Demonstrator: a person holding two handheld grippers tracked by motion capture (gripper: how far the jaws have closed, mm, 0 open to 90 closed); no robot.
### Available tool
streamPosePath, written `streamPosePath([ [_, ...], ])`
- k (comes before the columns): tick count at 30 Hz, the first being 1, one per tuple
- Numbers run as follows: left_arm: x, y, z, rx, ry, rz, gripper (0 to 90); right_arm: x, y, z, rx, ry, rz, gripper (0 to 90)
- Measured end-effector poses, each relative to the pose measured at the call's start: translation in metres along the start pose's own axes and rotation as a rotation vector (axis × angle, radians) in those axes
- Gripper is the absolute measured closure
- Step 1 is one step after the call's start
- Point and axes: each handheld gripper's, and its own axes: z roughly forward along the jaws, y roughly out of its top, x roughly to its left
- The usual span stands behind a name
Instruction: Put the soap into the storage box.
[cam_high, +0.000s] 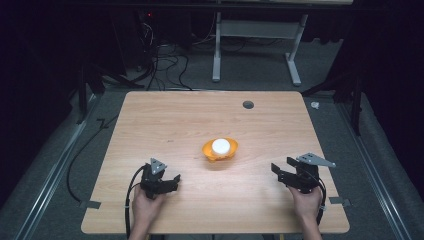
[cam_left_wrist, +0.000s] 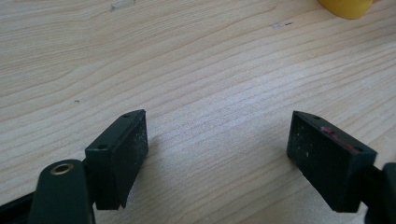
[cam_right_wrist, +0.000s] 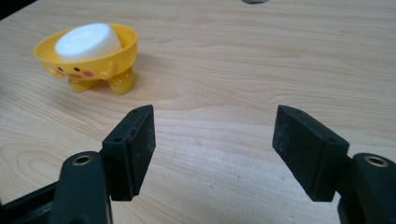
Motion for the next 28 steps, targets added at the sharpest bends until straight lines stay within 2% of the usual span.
streamPosePath([
  [15,0.0,0.0,0.0,0.0,0.0,0.0,20.9,0.006,-0.016,0.03,0.124,-0.05,-0.048,29.2],
  [20,0.0,0.0,0.0,0.0,0.0,0.0,20.8,0.012,-0.021,0.039,0.184,-0.077,-0.098,27.1],
  [22,0.0,0.0,0.0,0.0,0.001,0.0,20.9,0.013,-0.024,0.043,0.204,-0.075,-0.101,25.6],
  [24,0.0,0.0,0.0,0.0,0.001,0.0,20.9,0.013,-0.029,0.046,0.178,-0.087,-0.112,24.6],
  [28,0.0,0.0,0.0,0.0,0.001,-0.001,20.9,0.013,-0.029,0.045,0.176,-0.089,-0.11,24.6],
])
